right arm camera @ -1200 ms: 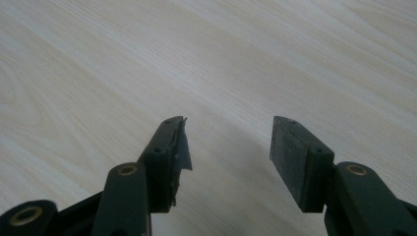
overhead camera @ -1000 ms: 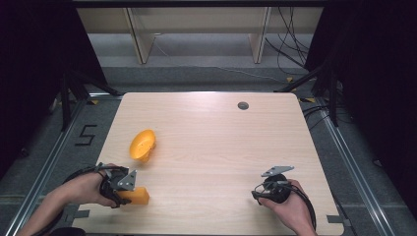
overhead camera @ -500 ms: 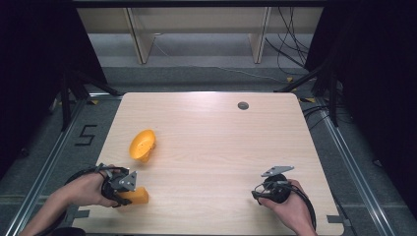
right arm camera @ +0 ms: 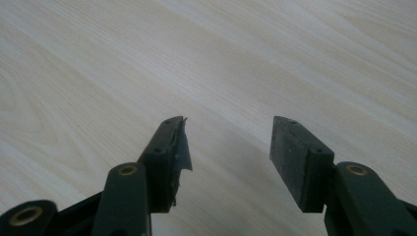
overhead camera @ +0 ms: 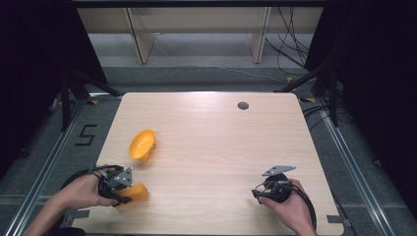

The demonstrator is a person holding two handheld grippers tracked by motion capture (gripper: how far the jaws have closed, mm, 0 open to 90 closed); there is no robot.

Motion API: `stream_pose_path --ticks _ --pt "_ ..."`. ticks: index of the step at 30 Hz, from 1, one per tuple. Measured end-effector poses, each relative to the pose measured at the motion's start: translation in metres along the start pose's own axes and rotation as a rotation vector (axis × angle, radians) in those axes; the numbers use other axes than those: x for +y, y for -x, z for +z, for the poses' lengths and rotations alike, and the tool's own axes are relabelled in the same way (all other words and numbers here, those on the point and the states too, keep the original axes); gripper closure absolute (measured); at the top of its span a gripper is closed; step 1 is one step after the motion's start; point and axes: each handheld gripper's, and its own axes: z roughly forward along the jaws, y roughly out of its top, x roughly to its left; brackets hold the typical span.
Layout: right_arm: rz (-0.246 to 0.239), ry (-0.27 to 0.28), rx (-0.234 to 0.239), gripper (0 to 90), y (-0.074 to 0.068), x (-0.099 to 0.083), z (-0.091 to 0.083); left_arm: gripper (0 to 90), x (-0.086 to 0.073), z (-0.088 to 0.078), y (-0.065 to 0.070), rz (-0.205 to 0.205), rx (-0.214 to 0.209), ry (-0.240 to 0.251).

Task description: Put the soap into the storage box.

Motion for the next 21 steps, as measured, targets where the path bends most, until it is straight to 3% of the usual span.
stream_pose_path --ticks 1,2,3,4,5,6,7,8,9,10,13,15,21 --pt "0.001 -0.001 0.001 47.7 0.0 0.0 0.0 60.4 -0.001 0.0 0.001 -0.049 0.0 0.023" --pt "0.001 -0.001 0.001 47.7 0.0 0.0 0.0 60.4 -0.001 -0.002 0.0 -0.051 0.007 0.027" --pt "0.0 -0.001 0.001 47.7 0.0 0.0 0.0 60.4 -0.002 -0.005 -0.001 -0.147 0.014 0.044" --pt "0.0 -0.001 0.001 47.7 0.0 0.0 0.0 60.4 -0.002 -0.005 -0.001 -0.147 0.014 0.044" --pt "-0.001 0.0 0.0 47.7 0.0 0.0 0.0 60.4 -0.002 -0.006 -0.003 -0.204 0.017 0.067" --pt "-0.001 -0.001 -0.001 47.7 0.0 0.0 0.0 60.4 -0.002 -0.005 -0.002 -0.342 0.017 0.146" --pt "-0.001 -0.001 -0.001 47.7 0.0 0.0 0.0 60.4 -0.002 -0.005 -0.002 -0.342 0.017 0.146" --pt "0.0 0.0 -0.001 47.7 0.0 0.0 0.0 60.4 -0.002 -0.006 -0.001 -0.37 0.033 0.14" --pt "-0.002 -0.001 -0.001 47.7 0.0 0.0 0.0 60.4 0.0 -0.007 0.0 -0.406 0.089 0.113" --pt "-0.001 -0.001 -0.001 47.7 0.0 0.0 0.0 60.4 0.002 -0.008 0.001 -0.444 0.11 0.112" --pt "-0.002 -0.003 0.0 47.7 0.0 0.0 0.0 60.4 0.003 -0.01 0.001 -0.598 0.136 0.199" --pt "-0.004 -0.002 -0.001 47.7 0.0 0.0 0.0 60.4 0.004 -0.015 0.0 -0.649 0.126 0.201" --pt "-0.002 -0.003 0.0 47.7 0.0 0.0 0.0 60.4 0.007 -0.022 -0.003 -0.709 0.158 0.19"
